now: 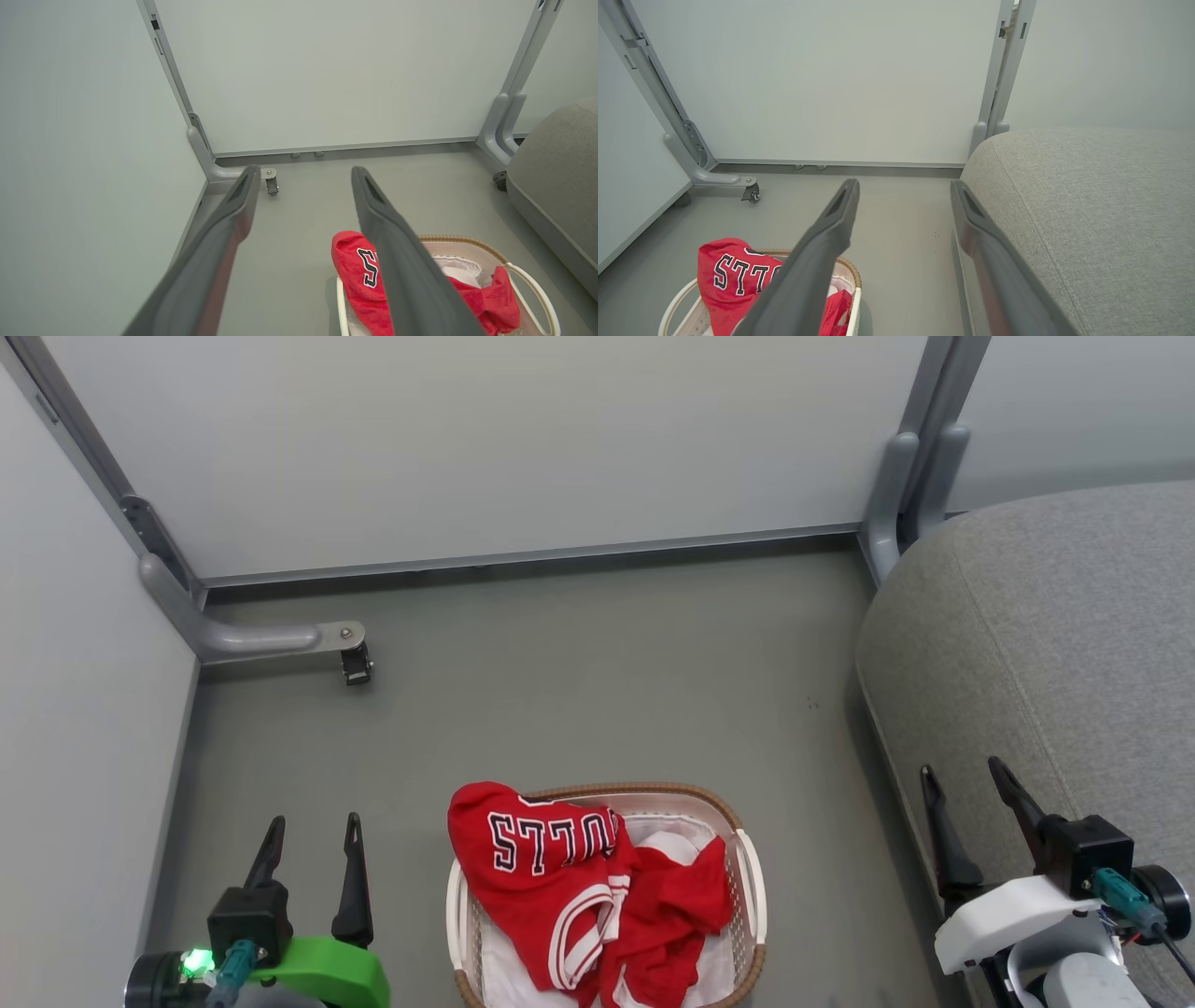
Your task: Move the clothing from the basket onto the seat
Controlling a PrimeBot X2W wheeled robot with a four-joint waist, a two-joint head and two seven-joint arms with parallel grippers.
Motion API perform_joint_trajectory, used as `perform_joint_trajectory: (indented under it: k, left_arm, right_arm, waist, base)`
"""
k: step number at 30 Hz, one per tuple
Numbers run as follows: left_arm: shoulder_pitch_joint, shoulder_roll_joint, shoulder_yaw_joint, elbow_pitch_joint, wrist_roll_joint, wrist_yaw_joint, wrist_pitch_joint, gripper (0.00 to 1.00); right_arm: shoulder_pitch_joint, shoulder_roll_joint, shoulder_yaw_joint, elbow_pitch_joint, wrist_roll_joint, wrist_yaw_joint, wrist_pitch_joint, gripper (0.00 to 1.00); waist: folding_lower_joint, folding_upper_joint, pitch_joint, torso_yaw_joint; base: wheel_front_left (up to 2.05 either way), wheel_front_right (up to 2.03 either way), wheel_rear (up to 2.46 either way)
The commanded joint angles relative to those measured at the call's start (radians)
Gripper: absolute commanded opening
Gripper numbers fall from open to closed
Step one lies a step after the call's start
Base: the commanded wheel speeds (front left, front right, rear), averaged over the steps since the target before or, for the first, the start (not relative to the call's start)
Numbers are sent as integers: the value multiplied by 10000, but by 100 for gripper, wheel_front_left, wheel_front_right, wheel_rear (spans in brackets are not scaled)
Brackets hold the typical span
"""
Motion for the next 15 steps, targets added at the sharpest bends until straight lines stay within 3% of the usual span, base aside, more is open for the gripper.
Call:
perform_joint_trajectory:
  k: [1,15]
  left_arm:
    - [112,68,2,38,-55,27,-42,100]
    - [-447,65,-265,275,-605,-29,-40,100]
  right_arm:
    - [-56,-2,-27,0,-18,-3,-48,100]
    - [-487,4,-34,-289,87,-3,-46,100]
  waist:
    - [0,0,4,-3]
    - [0,0,898,-140]
  base:
    - [0,0,0]
    - [0,0,0]
